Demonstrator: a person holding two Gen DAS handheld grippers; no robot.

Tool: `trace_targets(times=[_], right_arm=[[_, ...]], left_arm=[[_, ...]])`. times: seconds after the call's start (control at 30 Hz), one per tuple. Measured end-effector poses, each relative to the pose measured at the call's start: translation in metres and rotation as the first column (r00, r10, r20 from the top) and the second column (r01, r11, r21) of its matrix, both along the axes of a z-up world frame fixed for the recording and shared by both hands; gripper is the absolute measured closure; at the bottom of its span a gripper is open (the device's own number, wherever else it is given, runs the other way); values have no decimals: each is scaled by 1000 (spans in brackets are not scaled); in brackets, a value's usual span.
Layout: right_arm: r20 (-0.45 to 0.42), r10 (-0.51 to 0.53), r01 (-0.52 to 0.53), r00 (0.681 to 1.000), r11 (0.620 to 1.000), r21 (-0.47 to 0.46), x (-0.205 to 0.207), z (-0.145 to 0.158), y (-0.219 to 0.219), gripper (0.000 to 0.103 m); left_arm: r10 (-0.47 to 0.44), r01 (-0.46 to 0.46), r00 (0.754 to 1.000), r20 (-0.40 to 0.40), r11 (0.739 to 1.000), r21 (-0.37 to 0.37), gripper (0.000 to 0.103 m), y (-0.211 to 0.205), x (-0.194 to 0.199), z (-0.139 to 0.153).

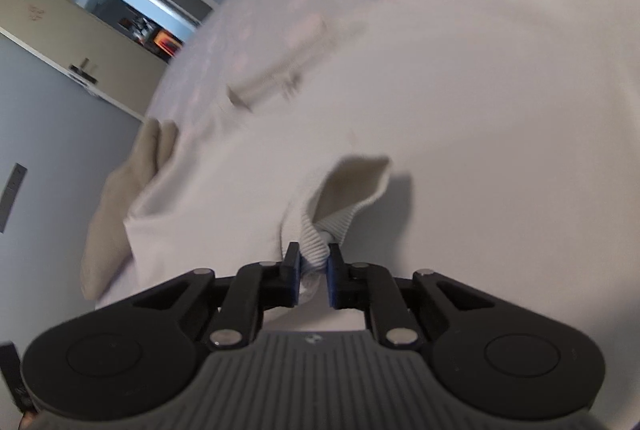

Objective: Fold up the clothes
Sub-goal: 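Grasp the unfolded side with the right gripper and lift it over the body, then lay the lifted side onto the sweatshirt body and open the right gripper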

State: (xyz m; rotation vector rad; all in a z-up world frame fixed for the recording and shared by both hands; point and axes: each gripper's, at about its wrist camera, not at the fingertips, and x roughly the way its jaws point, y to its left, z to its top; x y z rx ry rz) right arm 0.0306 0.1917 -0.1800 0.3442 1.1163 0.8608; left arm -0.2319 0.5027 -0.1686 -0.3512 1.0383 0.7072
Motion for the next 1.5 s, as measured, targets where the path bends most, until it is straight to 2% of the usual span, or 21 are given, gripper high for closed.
trace_targets(times=[0.2,0.4,0.53,0.67,0.77,0.8,0.87,0.93,1.0,1.13,1.2,1.37,1.5], right_arm=[[139,25,-36,990,996,79,19,79,31,89],[281,44,-88,959,986,144,33,155,61,89],[320,37,-89,947,984,151,42,180,64,89],[331,17,-71,943,986,151,51,187,58,89],[323,3,-53,947,988,148,58,183,48,89],[314,-2,-47,949,988,148,60,181,46,89],[297,-10,-34,955,989,145,65,175,43,89],[286,-18,-23,958,990,137,69,168,39,89],[285,-25,-10,958,992,122,74,162,34,89],[288,-26,7,957,998,66,83,143,22,89],[274,-19,12,961,1000,28,88,127,14,89],[178,-2,25,984,992,-123,94,62,-3,89],[62,-34,45,997,982,-183,93,9,-26,89]], left_arm=[[11,-11,1000,29,1000,-17,63,4,4,-4],[32,-31,999,43,999,-20,63,7,8,-10],[65,-62,994,91,998,-32,63,14,11,-12],[36,-37,997,72,999,14,63,10,24,-17],[32,-35,997,76,999,39,63,9,31,-20],[33,-37,995,90,998,41,67,9,32,-20],[19,-22,993,116,1000,23,84,11,34,-19],[7,-12,994,108,999,48,97,8,37,-16],[7,-18,994,110,995,97,99,5,36,-10],[44,-72,982,186,986,150,99,15,22,19],[66,-87,981,184,990,111,99,25,18,20],[22,-29,998,55,991,128,99,16,29,2],[11,-12,1000,12,993,115,99,14,32,-7]])
